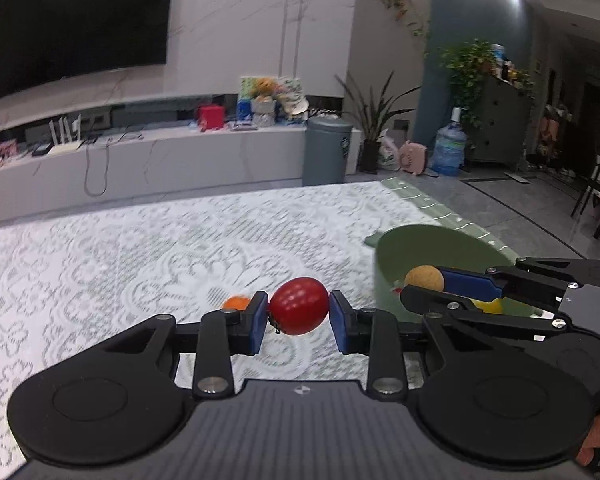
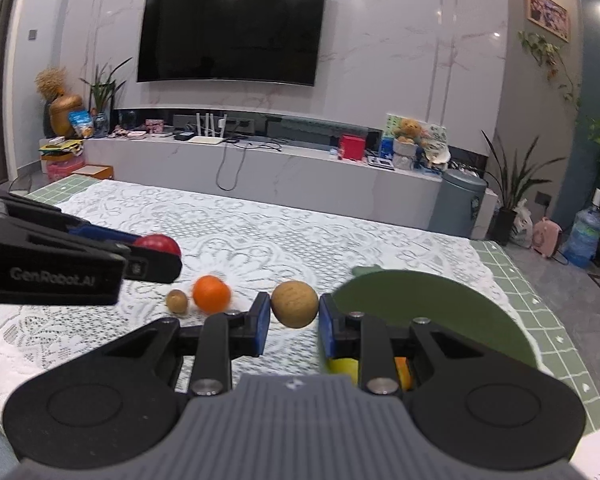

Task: Organize fruits
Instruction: 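Lift the tomato and kiwi and carry both over the colander, then lower both fruits into the colander and open both grippers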

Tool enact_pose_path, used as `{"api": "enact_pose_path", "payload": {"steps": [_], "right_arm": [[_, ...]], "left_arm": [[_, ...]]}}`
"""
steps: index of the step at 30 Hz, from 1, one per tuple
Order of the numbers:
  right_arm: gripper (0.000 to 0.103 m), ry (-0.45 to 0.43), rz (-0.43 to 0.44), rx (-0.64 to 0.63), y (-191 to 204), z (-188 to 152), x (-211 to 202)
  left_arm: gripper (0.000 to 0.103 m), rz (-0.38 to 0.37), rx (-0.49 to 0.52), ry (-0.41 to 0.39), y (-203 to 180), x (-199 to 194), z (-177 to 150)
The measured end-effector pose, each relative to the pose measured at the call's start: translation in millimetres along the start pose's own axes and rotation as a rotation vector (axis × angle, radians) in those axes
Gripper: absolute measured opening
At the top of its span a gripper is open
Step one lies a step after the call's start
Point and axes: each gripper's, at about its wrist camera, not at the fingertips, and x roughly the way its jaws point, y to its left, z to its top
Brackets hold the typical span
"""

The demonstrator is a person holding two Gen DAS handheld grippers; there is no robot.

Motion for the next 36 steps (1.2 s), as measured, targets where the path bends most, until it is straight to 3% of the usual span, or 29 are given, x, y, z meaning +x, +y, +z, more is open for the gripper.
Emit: {"api": "enact_pose_path", "payload": {"steps": [10,18,29,36], "right_arm": [[0.023,0.002,-0.086,0.089,-58.1,10.5,-10.2],[0.023,0.054,-0.102,0.189,-109.7,7.6,4.6],[0.023,0.165,-0.025,0.35,-151.1,6.2,59.9],[0.023,0.239,-0.021,0.327,-154.6,3.1,91.5]], "left_arm": [[0.037,-0.105,0.073,0.018,-39.8,21.1,28.0],[0.037,-0.214,0.128,0.108,-68.7,70.2,45.7],[0.037,-0.22,0.271,0.244,-97.9,138.3,42.1],[0.037,-0.21,0.314,0.308,-103.1,170.3,41.7]]}}
